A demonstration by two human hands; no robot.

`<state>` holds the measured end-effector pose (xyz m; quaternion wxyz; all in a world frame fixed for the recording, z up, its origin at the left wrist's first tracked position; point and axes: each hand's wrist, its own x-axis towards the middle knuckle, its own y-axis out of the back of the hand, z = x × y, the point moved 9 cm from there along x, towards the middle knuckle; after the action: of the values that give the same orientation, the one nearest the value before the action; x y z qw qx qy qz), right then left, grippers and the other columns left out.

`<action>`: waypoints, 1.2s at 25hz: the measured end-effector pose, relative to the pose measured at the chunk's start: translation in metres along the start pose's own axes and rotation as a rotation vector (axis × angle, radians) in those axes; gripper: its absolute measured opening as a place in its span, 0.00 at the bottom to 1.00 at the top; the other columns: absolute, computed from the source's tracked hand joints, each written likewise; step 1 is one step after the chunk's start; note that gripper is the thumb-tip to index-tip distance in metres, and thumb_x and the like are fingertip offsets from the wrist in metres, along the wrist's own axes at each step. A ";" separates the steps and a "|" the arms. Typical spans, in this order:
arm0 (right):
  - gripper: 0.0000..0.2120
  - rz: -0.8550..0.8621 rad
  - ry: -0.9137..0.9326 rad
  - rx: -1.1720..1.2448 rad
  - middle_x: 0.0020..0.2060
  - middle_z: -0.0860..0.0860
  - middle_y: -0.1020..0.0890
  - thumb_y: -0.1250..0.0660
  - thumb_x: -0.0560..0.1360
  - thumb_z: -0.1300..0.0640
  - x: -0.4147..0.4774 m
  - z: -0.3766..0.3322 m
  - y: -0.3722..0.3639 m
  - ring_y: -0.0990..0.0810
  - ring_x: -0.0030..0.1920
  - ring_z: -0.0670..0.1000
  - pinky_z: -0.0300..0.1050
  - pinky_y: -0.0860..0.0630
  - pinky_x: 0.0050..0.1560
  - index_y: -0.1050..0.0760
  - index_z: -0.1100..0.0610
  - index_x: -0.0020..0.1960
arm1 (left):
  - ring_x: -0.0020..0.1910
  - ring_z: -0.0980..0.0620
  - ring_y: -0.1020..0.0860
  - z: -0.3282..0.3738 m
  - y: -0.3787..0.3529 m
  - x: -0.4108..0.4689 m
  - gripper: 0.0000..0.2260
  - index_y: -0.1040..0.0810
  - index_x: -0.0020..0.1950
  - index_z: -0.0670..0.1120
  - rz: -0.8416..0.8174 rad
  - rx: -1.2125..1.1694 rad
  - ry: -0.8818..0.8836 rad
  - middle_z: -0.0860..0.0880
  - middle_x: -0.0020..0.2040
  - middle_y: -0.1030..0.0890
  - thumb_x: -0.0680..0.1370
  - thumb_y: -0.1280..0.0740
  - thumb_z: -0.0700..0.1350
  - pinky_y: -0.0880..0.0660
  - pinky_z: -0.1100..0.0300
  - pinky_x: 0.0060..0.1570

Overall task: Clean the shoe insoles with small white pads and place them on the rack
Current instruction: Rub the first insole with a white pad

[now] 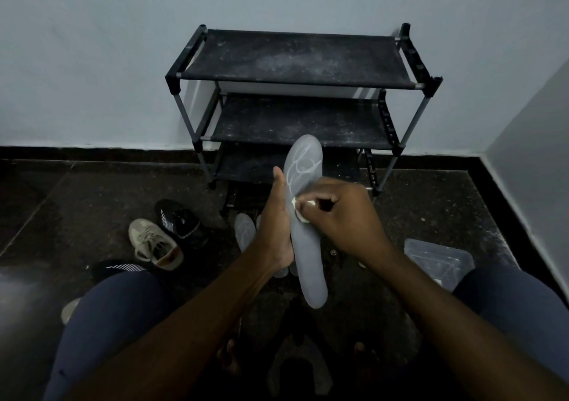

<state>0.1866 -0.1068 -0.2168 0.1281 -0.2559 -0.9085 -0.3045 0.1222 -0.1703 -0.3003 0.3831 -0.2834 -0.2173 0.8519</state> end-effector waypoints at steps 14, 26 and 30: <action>0.06 0.016 0.007 -0.037 0.42 0.47 0.15 0.27 0.75 0.66 -0.001 -0.005 -0.006 0.17 0.42 0.45 0.40 0.21 0.45 0.13 0.59 0.48 | 0.59 0.45 0.19 0.000 -0.001 0.002 0.35 0.26 0.71 0.40 0.013 -0.005 -0.008 0.39 0.58 0.18 0.82 0.51 0.67 0.23 0.50 0.62; 0.05 -0.084 0.027 -0.094 0.43 0.45 0.14 0.27 0.76 0.63 -0.013 -0.008 -0.023 0.16 0.44 0.43 0.44 0.20 0.49 0.13 0.56 0.49 | 0.65 0.41 0.21 0.005 0.014 0.008 0.45 0.26 0.70 0.36 0.012 0.000 0.051 0.36 0.65 0.20 0.77 0.50 0.74 0.24 0.47 0.66; 0.05 0.030 -0.047 -0.116 0.44 0.45 0.14 0.27 0.76 0.62 -0.002 0.006 -0.006 0.17 0.44 0.42 0.43 0.20 0.48 0.13 0.56 0.48 | 0.59 0.45 0.18 0.002 0.009 0.008 0.38 0.26 0.72 0.41 -0.001 -0.016 -0.002 0.40 0.59 0.17 0.80 0.51 0.70 0.21 0.49 0.59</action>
<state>0.1844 -0.1078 -0.2254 0.0965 -0.2837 -0.8881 -0.3487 0.1121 -0.1699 -0.3064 0.3810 -0.2853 -0.2248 0.8502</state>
